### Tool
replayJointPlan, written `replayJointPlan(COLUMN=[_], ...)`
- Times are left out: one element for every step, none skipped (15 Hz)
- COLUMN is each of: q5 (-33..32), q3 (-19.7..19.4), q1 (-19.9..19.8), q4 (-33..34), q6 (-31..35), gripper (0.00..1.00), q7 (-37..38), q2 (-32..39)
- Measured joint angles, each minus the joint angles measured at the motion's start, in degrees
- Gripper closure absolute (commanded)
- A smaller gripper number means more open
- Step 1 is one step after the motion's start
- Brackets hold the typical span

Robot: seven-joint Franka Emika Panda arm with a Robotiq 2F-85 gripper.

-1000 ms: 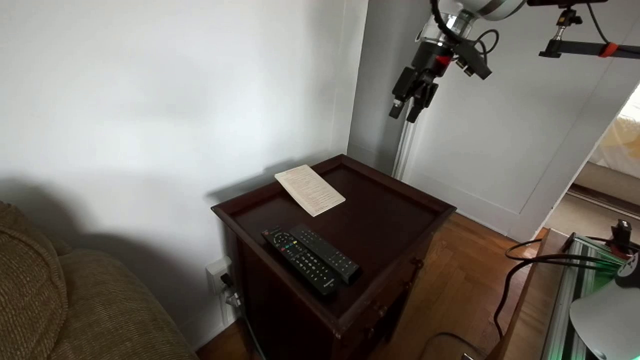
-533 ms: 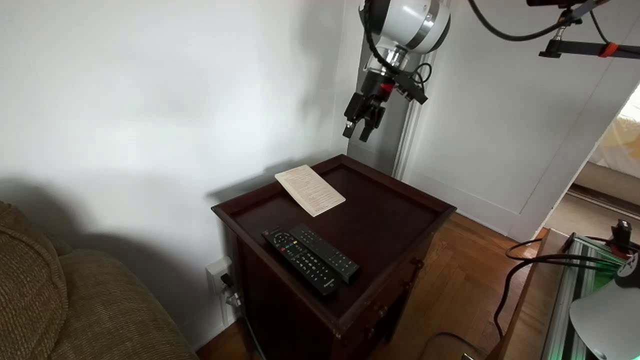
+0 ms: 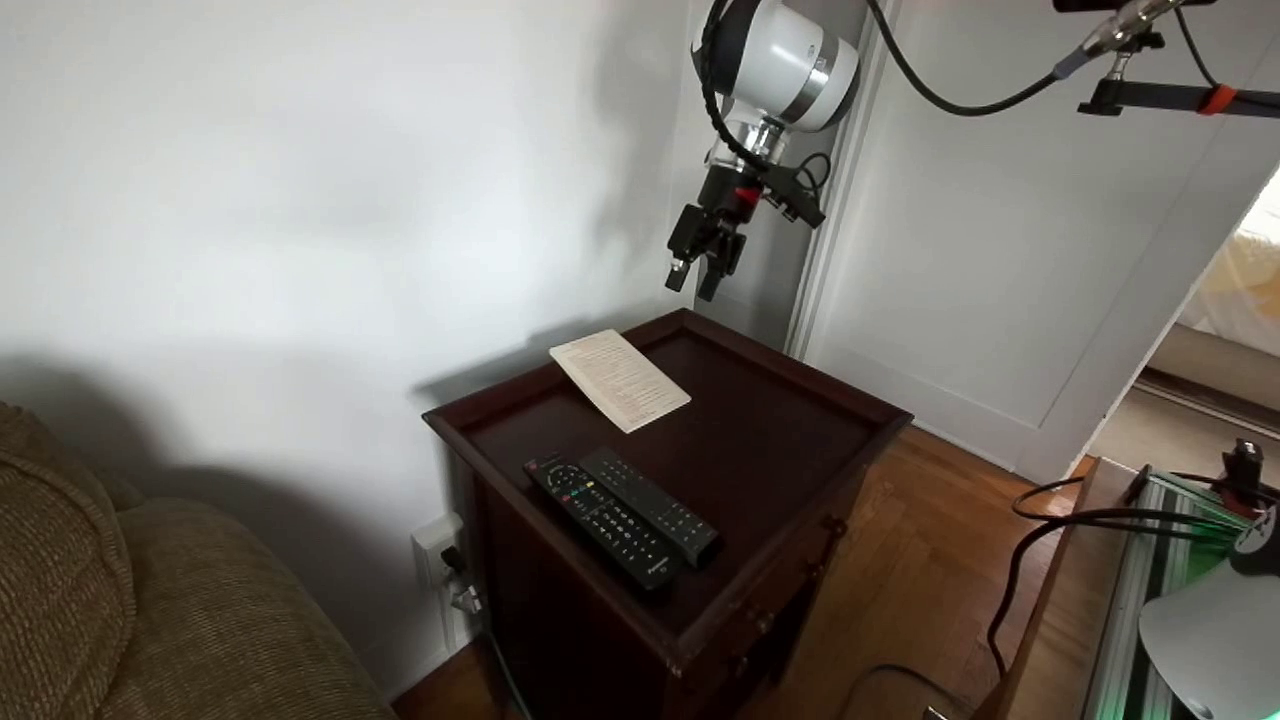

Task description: Flip the white book over then put the remote control on the right on top of the book.

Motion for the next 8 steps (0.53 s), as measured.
replayJointPlan(q5=[0.2, 0.3, 0.4, 0.5, 0.5, 0.5, 0.5, 0.5], q3=[0.8, 1.7, 2.5, 3.2, 3.8, 4.3, 4.8, 5.3], q1=[-0.6, -1.3, -1.9, -2.3, -2.6, -2.9, -3.2, -3.6], q4=[0.2, 0.6, 1.2, 2.0, 2.9, 3.9, 4.9, 6.1], q6=[0.0, 0.1, 0.4, 1.0, 1.7, 2.6, 3.5, 4.3], gripper=[0.00, 0.00, 0.00, 0.00, 0.00, 0.00, 0.00, 0.00], q7=[-0.1, -0.2, -0.3, -0.3, -0.3, -0.3, -0.3, -0.4], q2=[0.4, 1.1, 2.1, 3.5, 5.0, 6.5, 8.0, 9.6])
